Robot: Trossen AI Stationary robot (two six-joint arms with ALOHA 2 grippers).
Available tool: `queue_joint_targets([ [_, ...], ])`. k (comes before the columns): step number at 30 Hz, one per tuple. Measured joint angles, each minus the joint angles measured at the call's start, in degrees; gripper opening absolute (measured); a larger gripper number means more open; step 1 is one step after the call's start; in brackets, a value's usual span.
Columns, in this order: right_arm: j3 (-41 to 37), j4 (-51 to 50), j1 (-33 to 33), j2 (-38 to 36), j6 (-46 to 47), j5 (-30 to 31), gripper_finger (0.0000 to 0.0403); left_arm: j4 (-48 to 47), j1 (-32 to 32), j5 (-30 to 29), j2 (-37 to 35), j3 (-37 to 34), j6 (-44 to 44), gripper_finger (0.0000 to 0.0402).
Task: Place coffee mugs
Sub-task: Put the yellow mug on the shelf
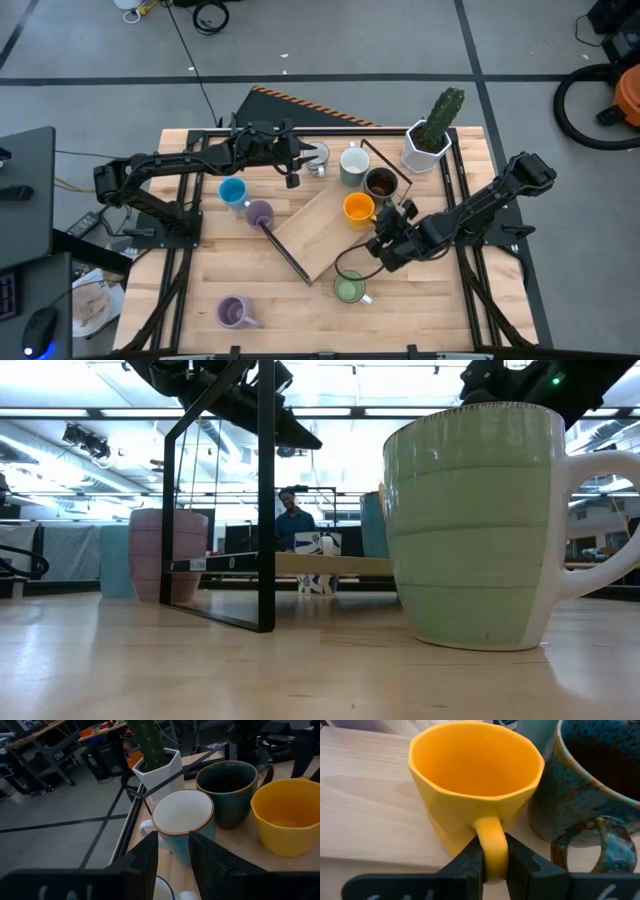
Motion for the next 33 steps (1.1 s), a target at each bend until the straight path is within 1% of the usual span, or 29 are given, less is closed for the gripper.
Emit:
queue_joint_targets([
  [4,-0.93,2.82,-0.62,0.0,-1.07,-0.59,0.0058,-0.93,-0.02,0.0,0.0,0.0,-0.08,0.0114],
  [8,-2.15,8.44,-2.16,-0.02,-3.14,-2.77,0.0058,-1.65,0.0,0.02,0.0,0.0,-1.09,0.0114],
  [11,-2.36,10.06,-2.68,-0.02,-4.56,-3.22,0.0058,-1.62,0.0,0.02,0.0,0.0,-1.53,0.0114],
  [20,-2.85,10.39,-2.86,-0.02,-4.63,-4.7,0.0059,-1.64,0.0,0.02,0.0,0.0,-1.46,0.0114],
  [23,-3.19,10.28,-2.86,-0.02,-3.3,-4.79,0.0059,-2.03,-0.07,0.02,0.0,0.0,-1.44,0.0114],
  [33,-3.23,8.88,-2.86,-0.02,-3.14,-4.91,0.0063,-3.5,-0.09,0.1,0.0,0.0,-0.85,0.0114],
])
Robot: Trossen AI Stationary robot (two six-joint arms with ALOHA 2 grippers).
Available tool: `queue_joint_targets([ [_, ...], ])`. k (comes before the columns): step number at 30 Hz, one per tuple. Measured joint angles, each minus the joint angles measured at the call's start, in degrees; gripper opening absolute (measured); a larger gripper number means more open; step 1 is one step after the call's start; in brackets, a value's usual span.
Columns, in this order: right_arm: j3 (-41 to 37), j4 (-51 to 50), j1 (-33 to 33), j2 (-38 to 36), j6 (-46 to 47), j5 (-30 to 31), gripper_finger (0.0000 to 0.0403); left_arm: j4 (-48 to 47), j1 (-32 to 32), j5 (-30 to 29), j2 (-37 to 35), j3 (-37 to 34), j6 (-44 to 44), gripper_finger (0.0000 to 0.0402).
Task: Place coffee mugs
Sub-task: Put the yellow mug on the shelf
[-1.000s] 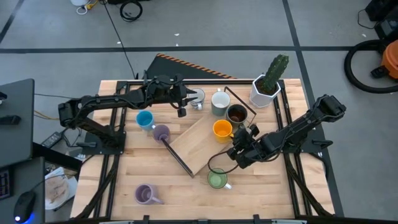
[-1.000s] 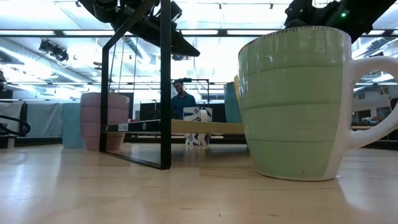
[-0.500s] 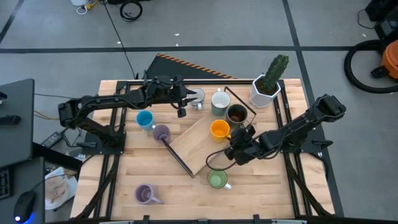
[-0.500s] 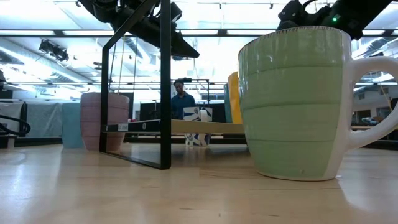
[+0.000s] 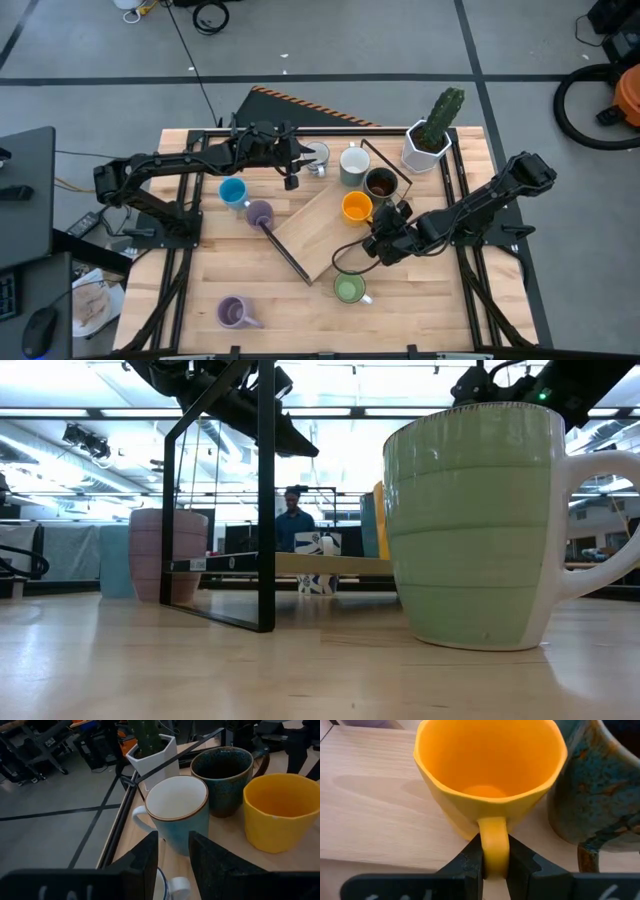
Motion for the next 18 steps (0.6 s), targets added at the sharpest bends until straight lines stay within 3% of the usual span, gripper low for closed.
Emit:
queue_joint_targets([
  [18,0.05,1.31,-0.02,-0.09,-1.16,-2.9,0.0177,0.94,-1.77,-2.3,0.07,0.0,-0.04,0.0115],
])
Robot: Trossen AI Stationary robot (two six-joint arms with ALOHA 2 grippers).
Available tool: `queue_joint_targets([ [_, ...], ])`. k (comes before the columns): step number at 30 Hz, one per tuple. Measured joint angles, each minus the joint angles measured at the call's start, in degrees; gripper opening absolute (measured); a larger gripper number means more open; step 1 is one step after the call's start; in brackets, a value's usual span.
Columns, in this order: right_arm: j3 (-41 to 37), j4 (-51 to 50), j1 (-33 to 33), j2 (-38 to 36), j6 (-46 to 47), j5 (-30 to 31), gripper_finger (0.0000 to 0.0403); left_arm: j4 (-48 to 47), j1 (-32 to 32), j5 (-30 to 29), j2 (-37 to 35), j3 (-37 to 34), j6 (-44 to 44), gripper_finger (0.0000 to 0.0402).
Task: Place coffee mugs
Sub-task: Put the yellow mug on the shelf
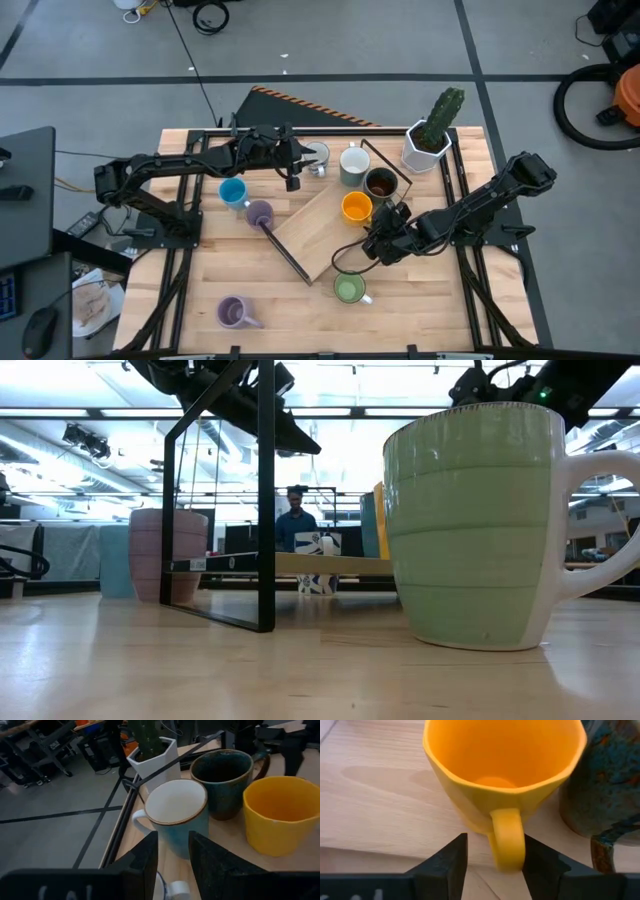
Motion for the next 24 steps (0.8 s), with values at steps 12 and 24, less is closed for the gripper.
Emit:
queue_joint_targets([
  [12,1.74,0.17,0.14,-0.63,-1.75,-2.01,0.0186,0.59,0.02,1.69,0.0,0.0,0.0,0.0115],
  [24,2.7,-1.86,0.18,-4.77,-4.53,-5.69,0.0248,-1.38,0.0,1.04,0.43,0.0,-0.02,0.017],
])
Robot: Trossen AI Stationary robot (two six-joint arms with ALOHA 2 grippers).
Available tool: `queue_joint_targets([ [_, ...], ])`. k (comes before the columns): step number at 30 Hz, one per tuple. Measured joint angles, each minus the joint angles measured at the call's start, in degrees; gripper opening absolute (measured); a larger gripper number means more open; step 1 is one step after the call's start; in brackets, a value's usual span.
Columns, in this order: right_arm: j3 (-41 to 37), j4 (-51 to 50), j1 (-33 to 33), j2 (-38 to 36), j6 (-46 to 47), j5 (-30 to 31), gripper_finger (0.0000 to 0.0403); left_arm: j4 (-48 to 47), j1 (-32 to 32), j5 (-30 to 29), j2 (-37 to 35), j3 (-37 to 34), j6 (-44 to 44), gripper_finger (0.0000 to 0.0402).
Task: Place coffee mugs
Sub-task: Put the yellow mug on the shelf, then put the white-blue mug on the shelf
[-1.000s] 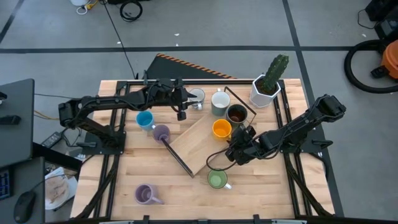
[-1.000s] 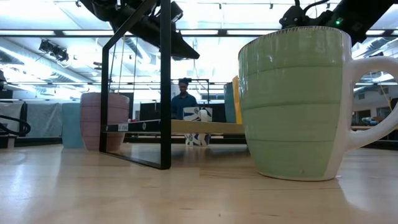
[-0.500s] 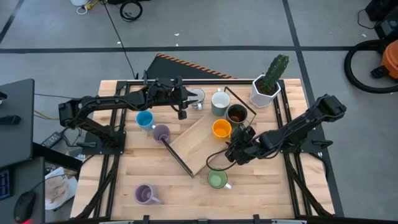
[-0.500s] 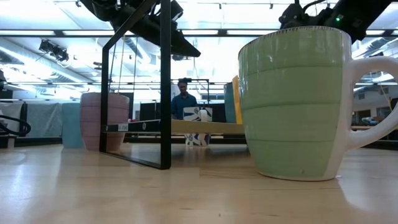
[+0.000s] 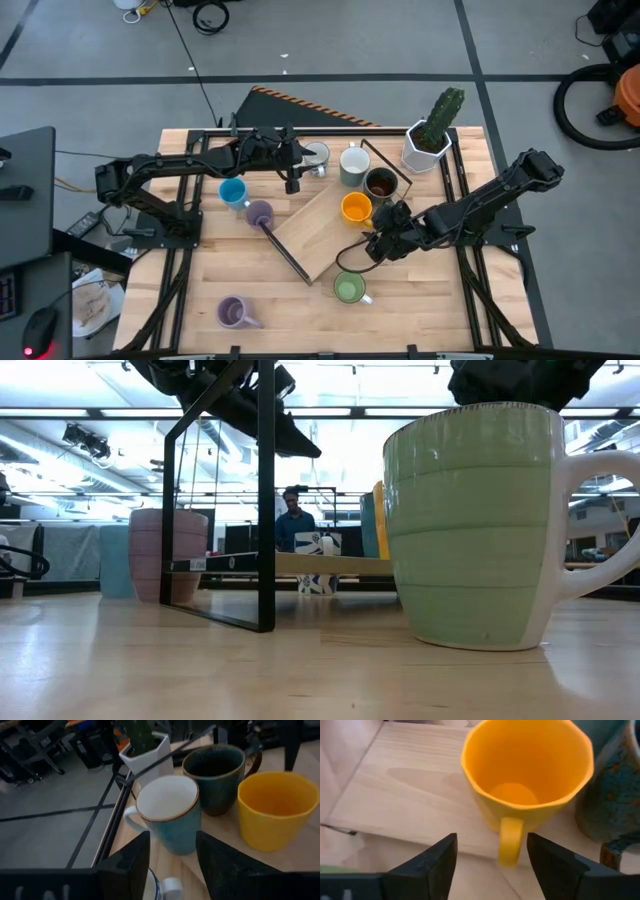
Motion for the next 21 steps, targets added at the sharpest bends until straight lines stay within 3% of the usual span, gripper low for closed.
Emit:
queue_joint_targets([
  [6,0.0,-0.55,0.06,-3.61,-1.0,-2.88,0.0268,-4.32,0.01,-1.67,1.46,1.47,-0.88,0.0187],
  [21,0.0,-1.83,1.88,-17.34,-17.41,-6.93,0.027,-25.77,3.02,-3.07,14.27,18.72,-7.37,0.0187],
])
